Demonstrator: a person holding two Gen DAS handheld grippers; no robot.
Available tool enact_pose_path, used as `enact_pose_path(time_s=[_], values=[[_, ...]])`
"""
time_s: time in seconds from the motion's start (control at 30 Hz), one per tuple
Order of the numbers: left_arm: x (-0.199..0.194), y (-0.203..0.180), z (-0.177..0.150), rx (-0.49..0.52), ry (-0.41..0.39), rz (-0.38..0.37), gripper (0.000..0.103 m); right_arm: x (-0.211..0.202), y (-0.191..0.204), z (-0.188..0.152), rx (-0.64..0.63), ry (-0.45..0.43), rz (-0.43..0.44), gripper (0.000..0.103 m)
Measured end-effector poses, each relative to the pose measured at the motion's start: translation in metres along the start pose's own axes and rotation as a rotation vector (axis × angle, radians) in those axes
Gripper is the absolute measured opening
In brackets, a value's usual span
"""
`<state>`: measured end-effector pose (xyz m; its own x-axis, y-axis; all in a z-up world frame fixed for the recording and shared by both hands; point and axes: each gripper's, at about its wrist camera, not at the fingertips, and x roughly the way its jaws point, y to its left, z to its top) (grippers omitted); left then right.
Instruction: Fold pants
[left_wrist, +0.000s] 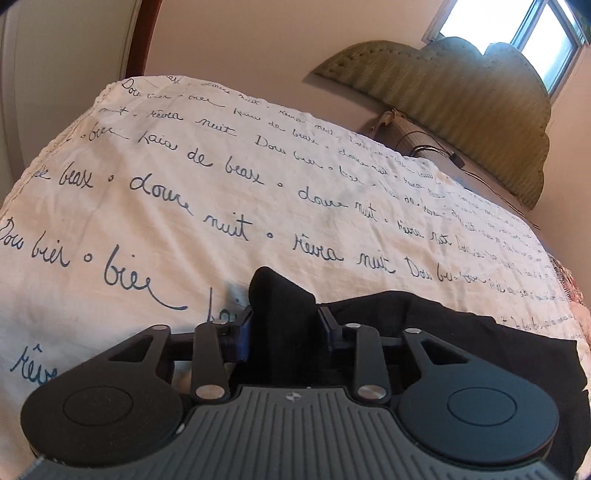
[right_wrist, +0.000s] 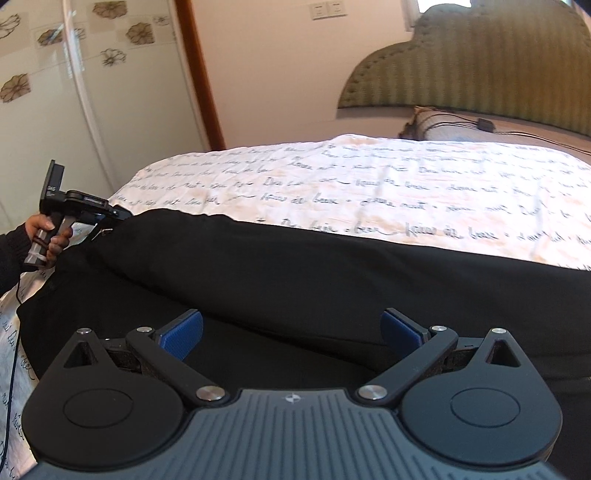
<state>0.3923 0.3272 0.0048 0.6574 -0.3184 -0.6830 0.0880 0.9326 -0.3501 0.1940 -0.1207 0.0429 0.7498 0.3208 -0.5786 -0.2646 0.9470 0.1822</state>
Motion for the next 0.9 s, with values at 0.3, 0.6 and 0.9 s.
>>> enact_pose_path(time_s=[0.3,0.6,0.9], values=[[0.001,-0.008,0.001,0.013,-0.047,0.002,0.048,0.010,0.013,0.008,-0.035,0.018,0.031,0.103],[-0.074,-0.067,-0.020,0.209,-0.342,0.119,0.014,0.028,0.014,0.029,-0.148,-0.058,0.071,0.103],[-0.171,-0.110,-0.078,0.166,-0.616,-0.209,0.014,0.126,0.014,0.097,-0.441,0.127,0.213,0.103]])
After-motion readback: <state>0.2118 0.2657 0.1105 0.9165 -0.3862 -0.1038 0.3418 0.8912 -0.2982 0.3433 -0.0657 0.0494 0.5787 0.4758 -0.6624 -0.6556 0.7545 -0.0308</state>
